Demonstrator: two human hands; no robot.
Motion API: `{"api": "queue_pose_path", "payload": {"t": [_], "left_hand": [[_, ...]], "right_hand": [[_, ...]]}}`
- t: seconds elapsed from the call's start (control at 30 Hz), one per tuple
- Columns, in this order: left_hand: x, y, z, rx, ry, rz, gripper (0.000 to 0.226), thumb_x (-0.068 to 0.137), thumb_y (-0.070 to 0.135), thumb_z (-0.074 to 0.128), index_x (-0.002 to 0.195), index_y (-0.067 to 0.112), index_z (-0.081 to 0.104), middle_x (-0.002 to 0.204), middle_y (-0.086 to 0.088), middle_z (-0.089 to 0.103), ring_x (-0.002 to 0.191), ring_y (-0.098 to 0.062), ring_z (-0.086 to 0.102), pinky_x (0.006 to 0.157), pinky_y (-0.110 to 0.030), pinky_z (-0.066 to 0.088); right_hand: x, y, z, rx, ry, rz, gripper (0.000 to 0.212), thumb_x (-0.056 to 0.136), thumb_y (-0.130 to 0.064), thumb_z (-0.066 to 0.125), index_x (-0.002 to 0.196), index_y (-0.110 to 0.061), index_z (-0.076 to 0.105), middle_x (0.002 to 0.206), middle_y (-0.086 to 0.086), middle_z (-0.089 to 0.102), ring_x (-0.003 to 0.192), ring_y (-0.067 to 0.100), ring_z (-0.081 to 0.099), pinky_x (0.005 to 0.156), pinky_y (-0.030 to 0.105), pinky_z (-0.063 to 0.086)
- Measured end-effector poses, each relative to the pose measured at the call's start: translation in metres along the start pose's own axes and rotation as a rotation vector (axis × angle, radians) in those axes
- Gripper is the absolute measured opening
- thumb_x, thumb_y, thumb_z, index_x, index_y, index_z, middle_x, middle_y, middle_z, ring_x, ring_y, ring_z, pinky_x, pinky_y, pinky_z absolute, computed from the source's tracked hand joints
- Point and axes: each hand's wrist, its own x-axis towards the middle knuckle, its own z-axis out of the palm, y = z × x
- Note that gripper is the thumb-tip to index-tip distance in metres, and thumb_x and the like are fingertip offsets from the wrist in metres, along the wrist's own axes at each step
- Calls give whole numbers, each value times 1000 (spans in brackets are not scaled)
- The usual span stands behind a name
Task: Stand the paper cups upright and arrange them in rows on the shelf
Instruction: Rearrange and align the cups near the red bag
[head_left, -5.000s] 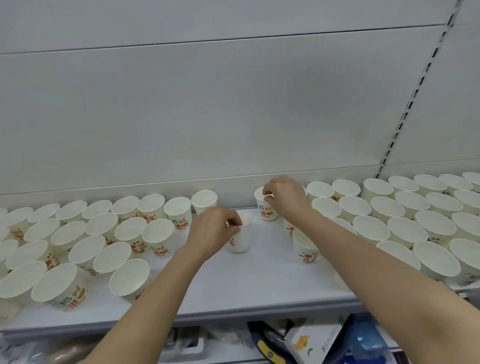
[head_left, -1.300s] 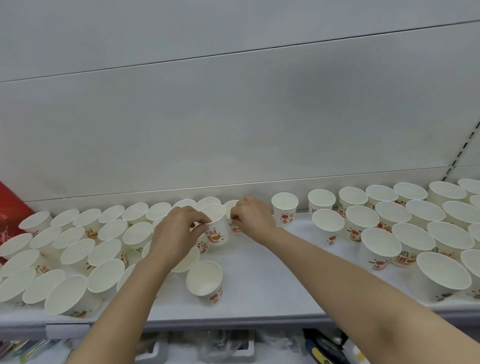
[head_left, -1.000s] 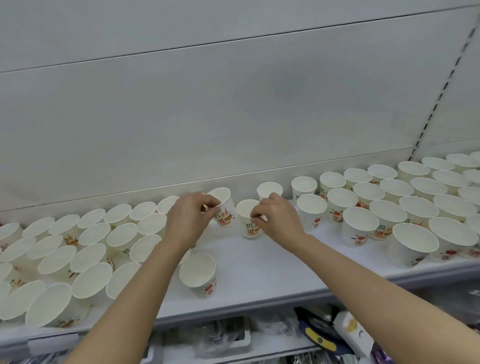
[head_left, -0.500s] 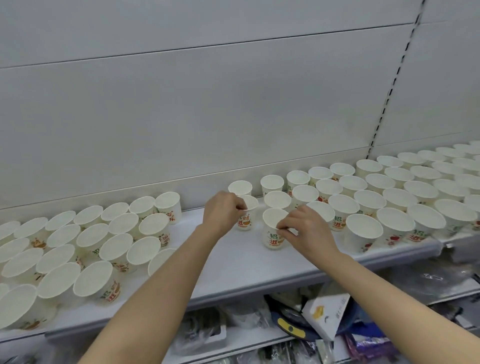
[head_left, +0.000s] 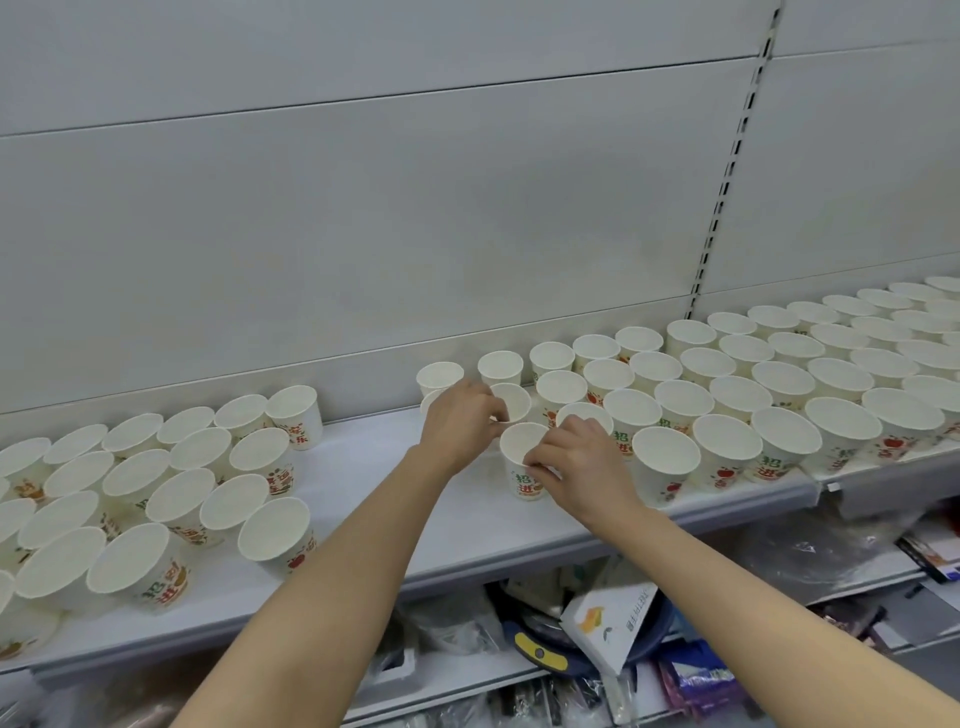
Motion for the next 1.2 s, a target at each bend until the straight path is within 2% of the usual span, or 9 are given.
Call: {"api": "queue_pose_path", "payload": {"t": [0.13,0.27,0.33,0.4,0.53,0.67,0.77,0.93,1.2], "left_hand": [[5,5,-3,-19,-10,-39,14,89,32,63,97,27,73,99,3,66,99,-18,51,65,-27,30],[0,3,-8,-154,24,-112,21,89,26,61,107,32,69,108,8,65,101,-16,54,68,-29,38],[-12,6,-9,-219,104,-102,19,89,33,61,108,34,67,107,15,62,97,-11,54,69,-27,37],[-28,16,-10,-237,120,-22,23,86,47,64,106,36,67,107,21,60,96,-6,49,72,-25,37],[-38,26,1,-128,61,98,35,77,53,72,106,33,69,109,18,62,102,-11,46,79,-25,41],[-37,25,7,-63,43,71,19,83,40,69,98,29,71,106,14,65,103,-14,48,76,-23,37],[-39,24,6,-67,54,47,12,86,36,67,94,28,71,103,15,64,101,-12,46,72,-21,31],[-42,22,6,-88,35,36,10,86,37,67,93,30,71,102,16,63,99,-11,45,69,-23,34],[-39,27,10,-91,47,-2,15,87,37,67,99,30,71,106,15,64,101,-12,47,71,-22,35]], "right_hand": [[8,5,8,-49,12,-7,7,77,-26,68,76,-19,70,77,-5,64,75,24,51,65,35,36],[12,10,12,-51,49,-3,11,75,-29,73,80,-19,71,78,-5,65,76,23,51,68,34,32],[17,18,6,-2,104,3,18,81,-37,66,85,-21,72,78,-7,65,77,20,50,70,33,35],[28,34,-5,2,139,53,12,81,-34,67,84,-23,72,76,-7,65,76,22,51,69,35,36],[60,67,-24,-70,-95,262,6,76,-31,73,79,-26,73,76,-6,68,83,26,52,77,39,38],[77,68,-14,-142,-280,322,17,80,-43,62,78,-29,71,78,-4,68,91,22,49,78,35,31],[82,62,-2,-165,-288,341,22,78,-46,61,74,-28,71,74,-1,66,89,22,50,76,35,28],[88,60,8,-190,-302,365,23,77,-47,60,72,-28,71,74,0,66,89,21,52,81,35,30],[84,56,13,-230,-275,310,25,81,-44,57,72,-25,70,72,1,64,86,22,51,77,35,27]]}}
